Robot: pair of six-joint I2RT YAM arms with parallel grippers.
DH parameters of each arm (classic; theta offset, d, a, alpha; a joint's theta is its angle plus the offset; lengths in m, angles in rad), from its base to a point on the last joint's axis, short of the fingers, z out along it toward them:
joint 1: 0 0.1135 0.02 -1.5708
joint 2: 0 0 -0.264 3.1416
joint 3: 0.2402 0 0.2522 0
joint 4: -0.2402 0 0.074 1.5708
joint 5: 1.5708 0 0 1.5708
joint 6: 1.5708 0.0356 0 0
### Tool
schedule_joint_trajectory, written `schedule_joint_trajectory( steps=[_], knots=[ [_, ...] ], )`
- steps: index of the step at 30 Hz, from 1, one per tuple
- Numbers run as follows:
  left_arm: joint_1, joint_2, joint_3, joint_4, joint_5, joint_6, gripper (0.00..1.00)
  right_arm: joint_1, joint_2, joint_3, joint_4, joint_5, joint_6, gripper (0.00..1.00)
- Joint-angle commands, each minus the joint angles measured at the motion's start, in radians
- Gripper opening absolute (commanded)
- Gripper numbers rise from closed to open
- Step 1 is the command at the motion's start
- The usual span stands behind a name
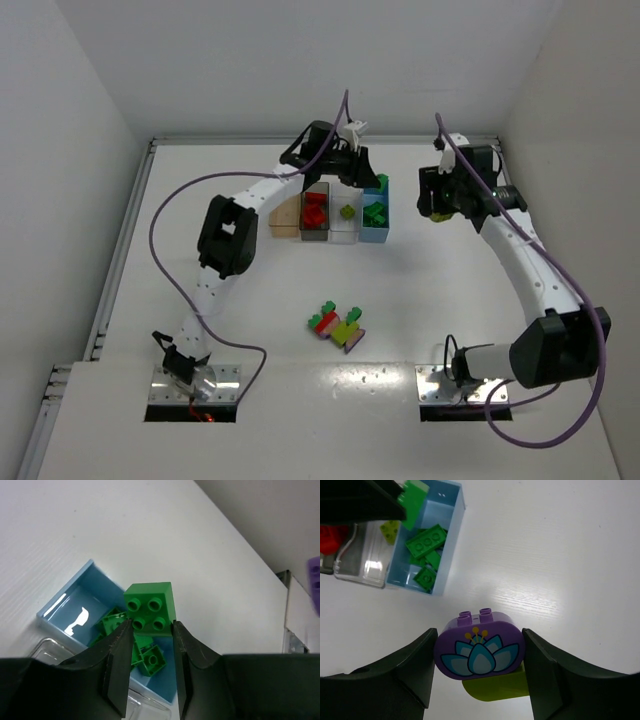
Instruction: Sort the legos into containers by color
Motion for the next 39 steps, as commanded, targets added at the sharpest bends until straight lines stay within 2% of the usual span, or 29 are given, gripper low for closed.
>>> schedule_joint_trajectory(
  steps=[1,7,9,10,14,18,23,26,27,28,29,31,33,36,39],
  knots=[
    [-0.014,0.039,0.053,0.017,-0.047,-0.003,0.11,-0.031,0.025,0.077,0.005,-0.13,0.05,0.0],
    [-0.014,0.076,0.089,0.003,-0.112,0.017,0.11,-0.083,0.107,0.128,-0.004,-0.265,0.093,0.0],
    [-0.014,0.076,0.089,-0.007,-0.135,0.029,0.14,-0.094,0.13,0.139,-0.004,-0.303,0.113,0.0],
    [-0.014,0.085,0.089,-0.007,-0.135,0.038,0.25,-0.104,0.13,0.149,-0.004,-0.319,0.113,0.0],
    [-0.014,0.076,0.089,-0.027,-0.155,0.051,0.54,-0.123,0.153,0.159,-0.004,-0.389,0.134,0.0],
    [-0.014,0.054,0.08,-0.027,-0.133,0.071,0.65,-0.134,0.182,0.159,0.026,-0.44,0.165,0.0],
    [-0.003,-0.019,0.041,0.018,-0.052,0.054,0.66,-0.143,0.192,0.159,0.055,-0.472,0.215,0.0],
    [0.017,-0.175,-0.118,0.107,0.011,0.008,0.66,-0.143,0.202,0.168,0.084,-0.495,0.27,0.0],
    [0.017,-0.278,-0.226,0.182,0.043,-0.006,0.66,-0.143,0.215,0.168,0.104,-0.495,0.312,0.0],
    [0.017,-0.279,-0.274,0.207,0.054,-0.015,0.66,-0.143,0.215,0.168,0.115,-0.495,0.312,0.0],
    [0.026,-0.373,-0.317,0.22,0.066,-0.015,0.66,-0.134,0.225,0.168,0.124,-0.495,0.353,0.0],
    [0.026,-0.459,-0.435,0.22,0.091,-0.024,0.66,-0.121,0.236,0.179,0.144,-0.454,0.396,0.0],
    [0.026,-0.585,-0.529,0.262,0.101,-0.047,0.66,-0.112,0.245,0.156,0.213,-0.428,0.523,0.0],
    [0.026,-0.696,-0.712,0.319,0.053,-0.07,0.66,-0.065,0.291,0.201,0.226,-0.406,0.646,0.0],
    [0.006,-0.791,-0.834,0.359,-0.099,-0.089,0.68,-0.01,0.356,0.281,0.213,-0.34,0.737,0.0]
  ],
)
